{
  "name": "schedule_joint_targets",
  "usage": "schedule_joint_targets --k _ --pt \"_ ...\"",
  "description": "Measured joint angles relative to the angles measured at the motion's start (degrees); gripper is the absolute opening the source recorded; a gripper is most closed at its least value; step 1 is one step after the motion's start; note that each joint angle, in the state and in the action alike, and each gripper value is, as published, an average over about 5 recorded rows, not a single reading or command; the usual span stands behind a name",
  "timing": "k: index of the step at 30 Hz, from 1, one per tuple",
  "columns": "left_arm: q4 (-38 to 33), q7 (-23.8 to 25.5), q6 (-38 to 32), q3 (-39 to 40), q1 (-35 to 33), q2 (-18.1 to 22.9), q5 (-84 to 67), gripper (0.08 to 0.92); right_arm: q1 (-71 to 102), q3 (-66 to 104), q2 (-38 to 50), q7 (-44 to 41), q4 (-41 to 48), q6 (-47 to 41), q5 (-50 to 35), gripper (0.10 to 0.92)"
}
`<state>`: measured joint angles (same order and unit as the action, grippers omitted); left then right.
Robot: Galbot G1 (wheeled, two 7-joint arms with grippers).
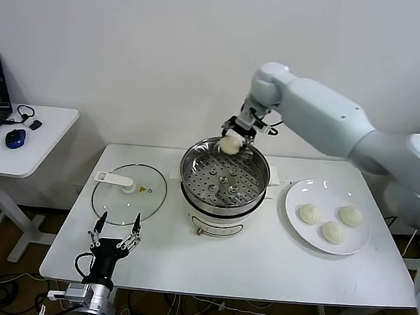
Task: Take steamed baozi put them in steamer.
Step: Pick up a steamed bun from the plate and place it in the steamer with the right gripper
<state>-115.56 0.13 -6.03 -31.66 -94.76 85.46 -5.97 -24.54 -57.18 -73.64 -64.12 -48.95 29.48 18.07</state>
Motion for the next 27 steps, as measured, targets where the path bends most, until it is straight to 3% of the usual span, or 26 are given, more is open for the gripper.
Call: schedule_joint_targets --k 27 --pt "-0.76 -0.24 0.58 0.36 -0.63 0.13 -0.58 0.823 7.02 5.61 -5.10 1.71 5.74 6.86 13.14 0.687"
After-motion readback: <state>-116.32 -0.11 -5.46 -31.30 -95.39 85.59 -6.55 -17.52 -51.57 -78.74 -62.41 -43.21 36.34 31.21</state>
